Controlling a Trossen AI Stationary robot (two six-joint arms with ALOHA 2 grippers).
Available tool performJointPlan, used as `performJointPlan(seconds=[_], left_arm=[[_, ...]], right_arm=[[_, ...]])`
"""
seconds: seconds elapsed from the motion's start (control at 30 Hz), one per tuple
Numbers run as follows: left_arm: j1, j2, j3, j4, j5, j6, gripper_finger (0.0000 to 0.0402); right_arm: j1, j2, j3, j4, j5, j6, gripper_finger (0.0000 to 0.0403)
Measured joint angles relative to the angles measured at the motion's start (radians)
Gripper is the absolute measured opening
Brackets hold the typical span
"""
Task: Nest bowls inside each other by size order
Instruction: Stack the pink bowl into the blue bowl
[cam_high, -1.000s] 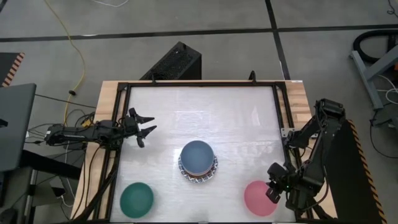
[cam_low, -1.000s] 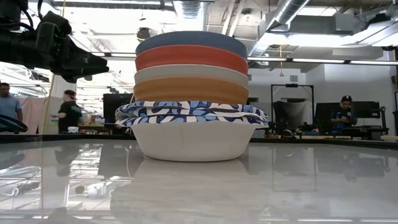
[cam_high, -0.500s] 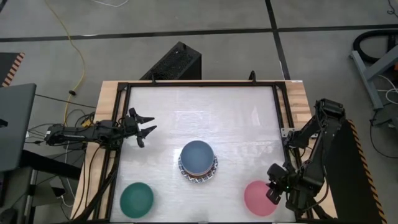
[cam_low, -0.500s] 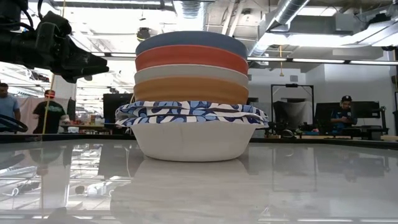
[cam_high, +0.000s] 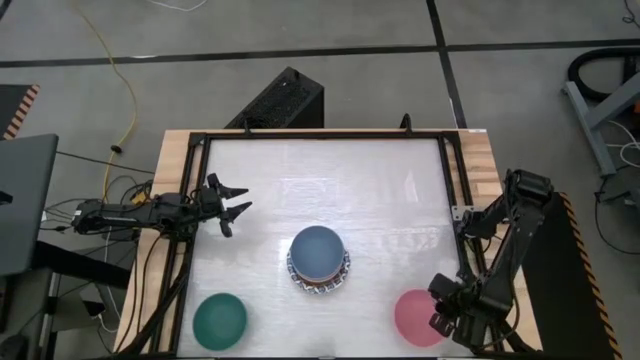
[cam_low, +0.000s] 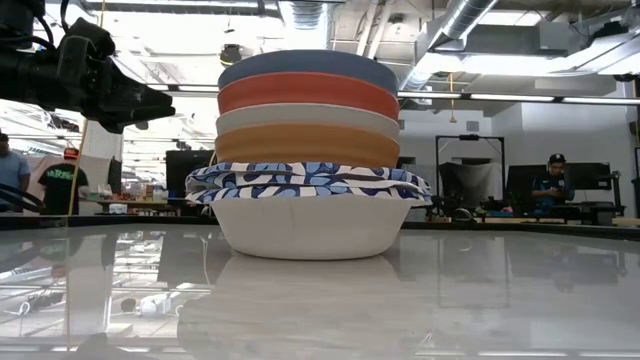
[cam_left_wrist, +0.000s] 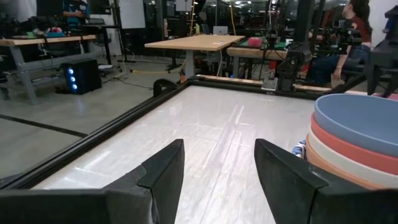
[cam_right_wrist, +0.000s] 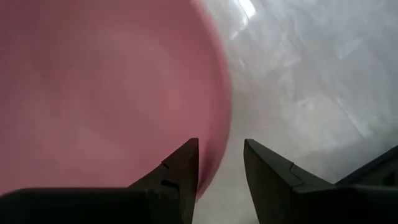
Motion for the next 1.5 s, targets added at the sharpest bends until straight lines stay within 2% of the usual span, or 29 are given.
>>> performJointPlan(seconds=[0.17, 0.27, 0.37, 0.5, 0.57, 0.8, 1.23, 1.5], left_arm=[[0.000, 0.000, 0.000, 0.000, 0.000, 0.000, 0.0185], [0.000, 0.000, 0.000, 0.000, 0.000, 0.000, 0.0185], [0.000, 0.000, 0.000, 0.000, 0.000, 0.000, 0.0185], [0.000, 0.000, 0.000, 0.000, 0.000, 0.000, 0.0185], [0.000, 0.000, 0.000, 0.000, 0.000, 0.000, 0.0185], [0.000, 0.000, 0.000, 0.000, 0.000, 0.000, 0.0185], [0.000, 0.000, 0.000, 0.000, 0.000, 0.000, 0.0185], [0.000, 0.000, 0.000, 0.000, 0.000, 0.000, 0.0185]], right_arm=[[-0.003, 0.003, 0.000, 0.006, 0.000, 0.007, 0.0145], [-0.014, 0.004, 0.000, 0.006, 0.000, 0.008, 0.0129], [-0.030, 0.004, 0.000, 0.004, 0.000, 0.008, 0.0095], [-0.058, 0.004, 0.000, 0.007, 0.002, 0.010, 0.0031], [-0.075, 0.003, 0.001, 0.009, 0.002, 0.007, 0.0013], [-0.140, 0.003, 0.001, 0.009, 0.001, -0.043, 0.0014], [-0.312, 0.002, 0.001, 0.043, 0.003, -0.278, 0.0008], [-0.379, 0.004, -0.001, 0.120, 0.053, -0.379, 0.0009]])
